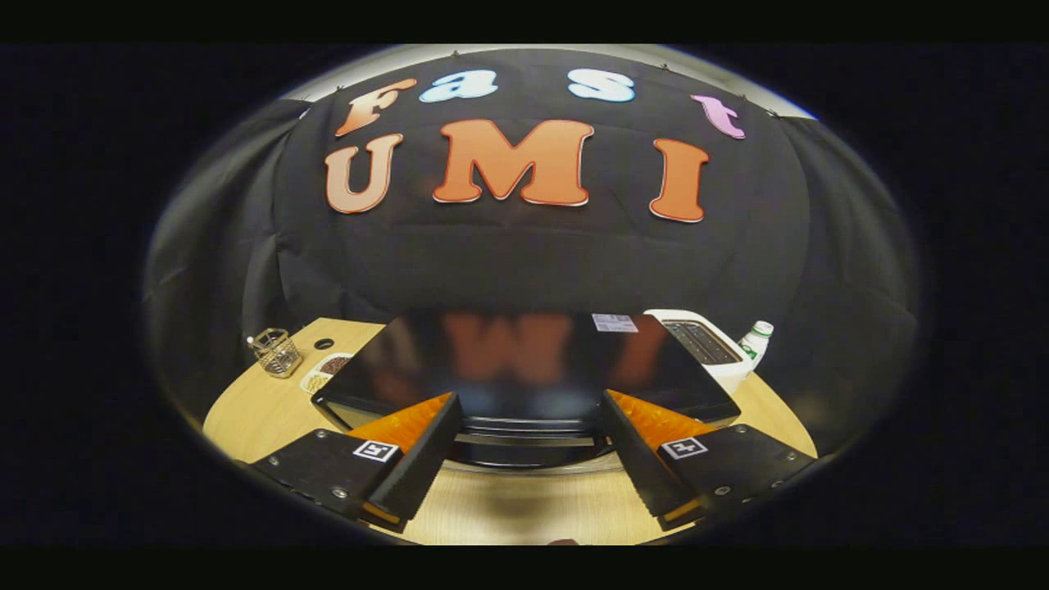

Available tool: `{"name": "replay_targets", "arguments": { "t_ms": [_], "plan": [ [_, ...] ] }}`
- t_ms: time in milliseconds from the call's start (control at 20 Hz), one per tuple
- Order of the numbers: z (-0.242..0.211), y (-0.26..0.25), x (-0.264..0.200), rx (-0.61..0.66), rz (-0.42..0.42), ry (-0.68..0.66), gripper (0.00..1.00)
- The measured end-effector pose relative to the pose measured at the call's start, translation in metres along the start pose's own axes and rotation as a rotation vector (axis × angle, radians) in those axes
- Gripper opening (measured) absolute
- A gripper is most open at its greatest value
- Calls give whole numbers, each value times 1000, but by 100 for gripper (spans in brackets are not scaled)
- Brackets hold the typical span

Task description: Open the toaster oven, put the food inside, and close the toaster oven door.

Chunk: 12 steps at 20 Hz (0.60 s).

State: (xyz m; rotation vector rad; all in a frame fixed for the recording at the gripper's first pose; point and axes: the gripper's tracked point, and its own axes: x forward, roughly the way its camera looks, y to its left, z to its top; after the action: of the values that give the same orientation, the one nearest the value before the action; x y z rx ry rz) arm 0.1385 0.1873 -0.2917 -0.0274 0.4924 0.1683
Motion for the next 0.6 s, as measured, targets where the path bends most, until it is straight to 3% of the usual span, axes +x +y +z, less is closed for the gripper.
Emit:
{"name": "replay_targets", "arguments": {
  "t_ms": [600],
  "plan": [
    [-12, 7, -19, 68, 30, -33, 100]
  ]
}}
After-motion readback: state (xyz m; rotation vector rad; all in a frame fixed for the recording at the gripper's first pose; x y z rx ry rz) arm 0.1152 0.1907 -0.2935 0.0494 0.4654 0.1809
